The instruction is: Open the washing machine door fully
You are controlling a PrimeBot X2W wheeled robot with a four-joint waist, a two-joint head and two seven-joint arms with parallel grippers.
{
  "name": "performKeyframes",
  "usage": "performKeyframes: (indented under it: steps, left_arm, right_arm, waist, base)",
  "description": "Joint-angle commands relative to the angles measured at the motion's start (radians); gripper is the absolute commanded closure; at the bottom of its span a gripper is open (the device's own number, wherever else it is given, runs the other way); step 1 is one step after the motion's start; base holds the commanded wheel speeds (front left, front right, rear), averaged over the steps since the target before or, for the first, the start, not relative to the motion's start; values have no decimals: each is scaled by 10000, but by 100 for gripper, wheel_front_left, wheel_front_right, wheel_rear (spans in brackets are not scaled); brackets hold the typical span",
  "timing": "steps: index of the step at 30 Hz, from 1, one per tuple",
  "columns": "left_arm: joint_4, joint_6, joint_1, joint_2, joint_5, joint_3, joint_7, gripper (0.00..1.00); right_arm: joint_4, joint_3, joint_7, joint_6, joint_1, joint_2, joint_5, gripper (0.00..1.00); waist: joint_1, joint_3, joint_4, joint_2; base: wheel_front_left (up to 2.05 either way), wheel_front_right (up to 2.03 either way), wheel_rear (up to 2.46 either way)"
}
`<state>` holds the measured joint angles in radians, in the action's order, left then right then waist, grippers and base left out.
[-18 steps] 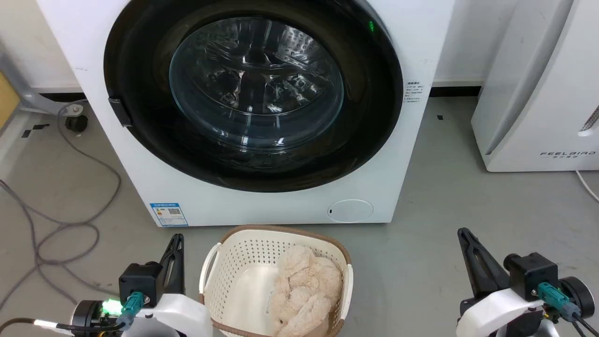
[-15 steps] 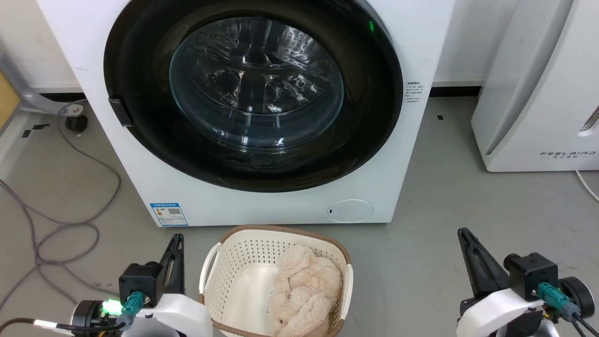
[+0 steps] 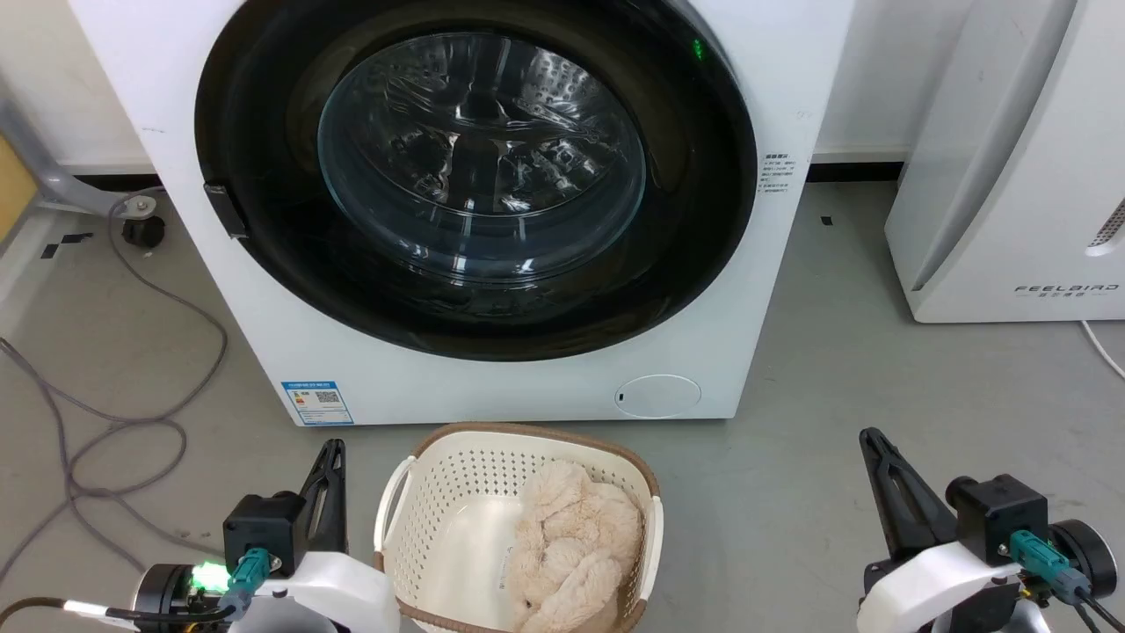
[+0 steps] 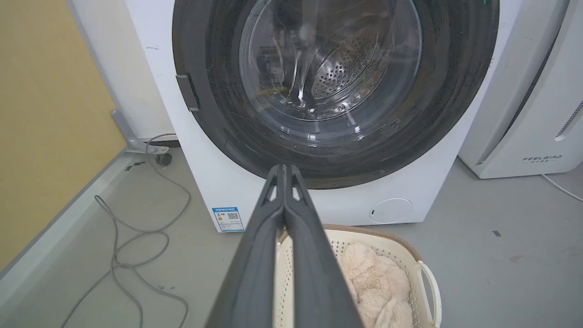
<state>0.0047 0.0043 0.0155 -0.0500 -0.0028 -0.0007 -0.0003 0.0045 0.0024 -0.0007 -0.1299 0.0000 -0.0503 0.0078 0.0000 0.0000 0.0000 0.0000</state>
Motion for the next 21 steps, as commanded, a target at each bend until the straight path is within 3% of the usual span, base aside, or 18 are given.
performKeyframes:
  steps: [1,3,4,13,15,21]
  left_arm:
    - [-47,-43,-155,-3,28,7,3,100]
    - [-47,-43,-155,-3,28,7,3,100]
    - [2,1,3,0,-3,-1,-1,0]
    - [107,-48,-4,-7,-74,-16,-130,0]
    - [142,-63,-10,-8,-101,-22,-174,0]
    - [251,-98,-24,-9,-187,-45,-305,0]
  right_arm:
    - [-45,-24,7,-8,0,1,-78,100]
    - [-45,-24,7,-8,0,1,-78,100]
    - [2,3,-1,0,1,0,5,0]
    - [61,-29,-118,0,64,0,88,0]
    - [81,-45,-157,-1,81,0,121,100]
    - [135,-77,-274,-1,134,0,263,100]
  waist:
    - [0,0,0,0]
    - [0,0,0,0]
    - [0,0,0,0]
    - [0,-2,-13,0]
    - [0,-5,-17,0]
    - [0,-17,-24,0]
  base:
    - [0,0,0]
    - [0,0,0]
    - [0,0,0]
    - [0,0,0]
    - [0,0,0]
    - [0,0,0]
